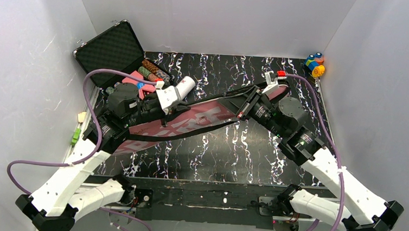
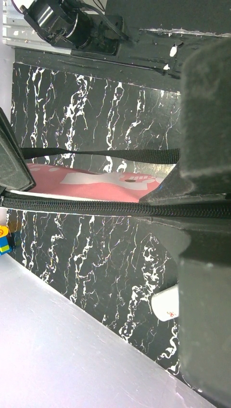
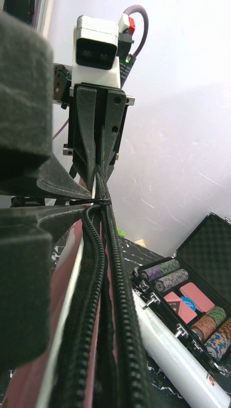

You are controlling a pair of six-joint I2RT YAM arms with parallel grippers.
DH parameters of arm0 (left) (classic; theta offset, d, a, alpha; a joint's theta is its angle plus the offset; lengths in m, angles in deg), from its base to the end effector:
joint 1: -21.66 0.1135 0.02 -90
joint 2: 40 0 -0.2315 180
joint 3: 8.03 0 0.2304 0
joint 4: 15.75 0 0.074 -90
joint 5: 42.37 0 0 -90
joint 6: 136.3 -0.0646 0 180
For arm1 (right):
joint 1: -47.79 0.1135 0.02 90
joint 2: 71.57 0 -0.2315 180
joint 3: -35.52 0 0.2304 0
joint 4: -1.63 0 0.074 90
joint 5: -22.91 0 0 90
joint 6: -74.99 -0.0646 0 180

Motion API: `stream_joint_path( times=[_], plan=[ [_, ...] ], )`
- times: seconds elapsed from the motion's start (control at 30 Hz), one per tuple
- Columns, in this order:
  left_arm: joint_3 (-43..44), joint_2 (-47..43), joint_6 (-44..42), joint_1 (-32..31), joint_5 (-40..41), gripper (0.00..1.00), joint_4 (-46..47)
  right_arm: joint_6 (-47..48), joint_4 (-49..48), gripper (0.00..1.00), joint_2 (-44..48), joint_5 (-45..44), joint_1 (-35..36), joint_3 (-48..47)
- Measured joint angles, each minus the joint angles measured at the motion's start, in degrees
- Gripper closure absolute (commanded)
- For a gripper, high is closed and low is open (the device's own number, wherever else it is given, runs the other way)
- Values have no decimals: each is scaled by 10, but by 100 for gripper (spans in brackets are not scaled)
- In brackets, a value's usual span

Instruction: Pack up the badminton gear

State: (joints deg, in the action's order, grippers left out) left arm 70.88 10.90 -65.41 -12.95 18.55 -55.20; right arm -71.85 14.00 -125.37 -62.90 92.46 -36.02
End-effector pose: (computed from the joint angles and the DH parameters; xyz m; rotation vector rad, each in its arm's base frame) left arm 0.1511 -0.1424 0.3755 1.1223 1.3940 -0.6430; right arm 0.1677 0.1725 0.3835 0.1099 1.6623 1.4545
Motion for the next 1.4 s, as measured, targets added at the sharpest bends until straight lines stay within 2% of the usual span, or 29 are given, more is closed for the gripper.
stream_joint_path(
  times=[0.13,0.67,0.8,1.03,1.4],
  plan=[
    [0,0,-1,0,-1,100,0,-1,0,99,10,-5,0,1],
    [0,-2,-9,0,-20,100,-2,29,92,99,84,-43,-11,1],
    [0,-2,-10,0,-20,100,-7,46,135,99,113,-45,-57,-4],
    [0,-4,-11,0,-20,100,-11,66,206,99,140,11,-200,-33],
    [1,-5,-14,0,-23,100,-21,125,272,99,148,23,-271,-57]
  ],
)
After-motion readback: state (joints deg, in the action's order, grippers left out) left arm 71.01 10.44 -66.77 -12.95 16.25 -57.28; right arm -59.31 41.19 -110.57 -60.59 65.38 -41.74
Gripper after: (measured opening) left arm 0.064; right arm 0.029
